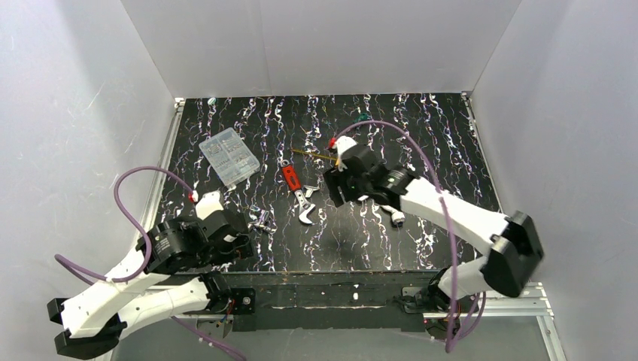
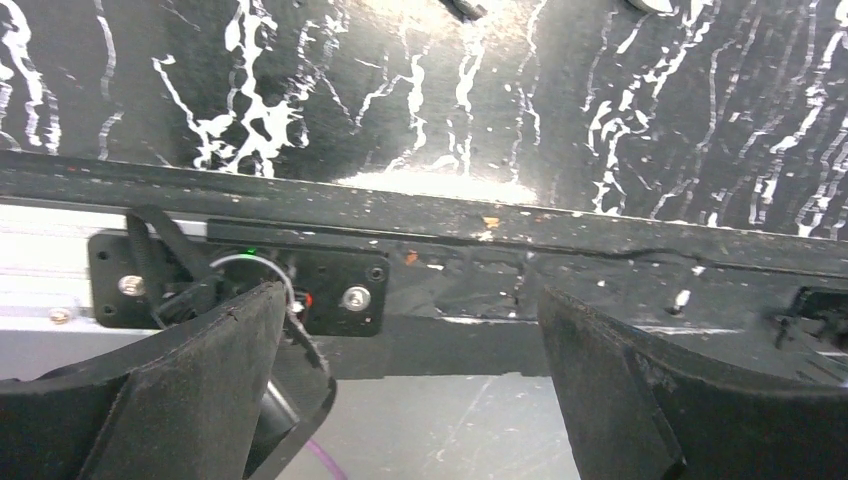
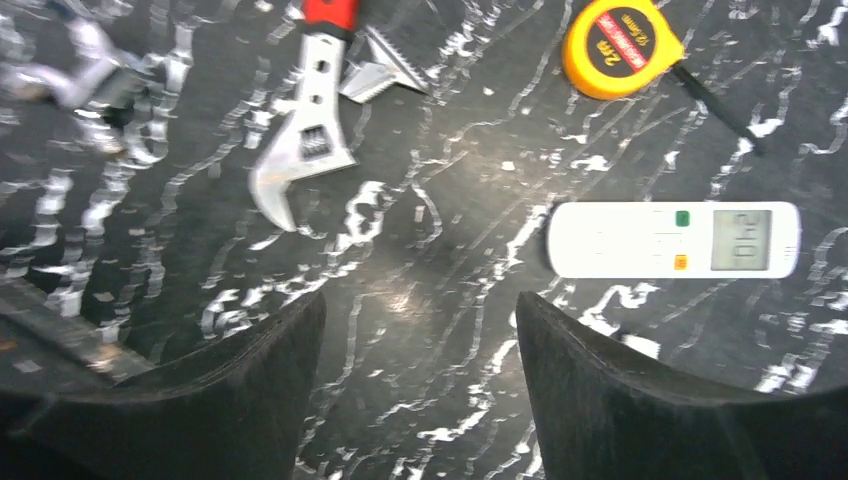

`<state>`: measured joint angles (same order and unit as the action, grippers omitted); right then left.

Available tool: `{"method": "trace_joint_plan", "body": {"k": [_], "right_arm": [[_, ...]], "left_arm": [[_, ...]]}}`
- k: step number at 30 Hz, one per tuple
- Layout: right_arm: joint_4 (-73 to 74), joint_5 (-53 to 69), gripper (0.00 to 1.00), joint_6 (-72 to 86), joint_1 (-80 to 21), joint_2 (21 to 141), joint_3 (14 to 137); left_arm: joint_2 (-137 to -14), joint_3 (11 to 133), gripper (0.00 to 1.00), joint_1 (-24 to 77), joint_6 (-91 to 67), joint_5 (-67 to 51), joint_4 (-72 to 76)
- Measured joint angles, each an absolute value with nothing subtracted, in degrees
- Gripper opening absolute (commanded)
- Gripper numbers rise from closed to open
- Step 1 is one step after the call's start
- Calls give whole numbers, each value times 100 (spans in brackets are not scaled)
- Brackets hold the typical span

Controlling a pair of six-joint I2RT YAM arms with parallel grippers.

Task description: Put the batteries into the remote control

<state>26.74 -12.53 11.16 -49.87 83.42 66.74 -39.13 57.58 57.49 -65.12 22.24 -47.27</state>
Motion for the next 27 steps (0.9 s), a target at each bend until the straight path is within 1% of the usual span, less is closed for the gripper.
{"method": "trace_joint_plan", "body": {"k": [6,10,17,22,26,27], "right_arm": [[2071,-172,81,1813,-4383,6906,5478],[1920,263,81,2110,-3892,6001,4713],[1772,915,81,2587,-2799,4080,3601],[1796,858,80,2958,-2523,2974,2995],[1992,257,80,3085,-2515,1885,2552],[2010,104,83,3092,-2515,1632,2462]], "left_arm": [[-4182,5924,98,5749,-6346,2569,-4989],[-4010,5782,98,5749,-6191,2768,-4910],[-3830,5592,98,5749,-5833,2967,-4875],[-3835,5509,98,5749,-5540,3155,-4945],[-3841,5380,98,5749,-5481,3332,-5076],[-3850,5363,98,5749,-5463,3369,-5113]]}}
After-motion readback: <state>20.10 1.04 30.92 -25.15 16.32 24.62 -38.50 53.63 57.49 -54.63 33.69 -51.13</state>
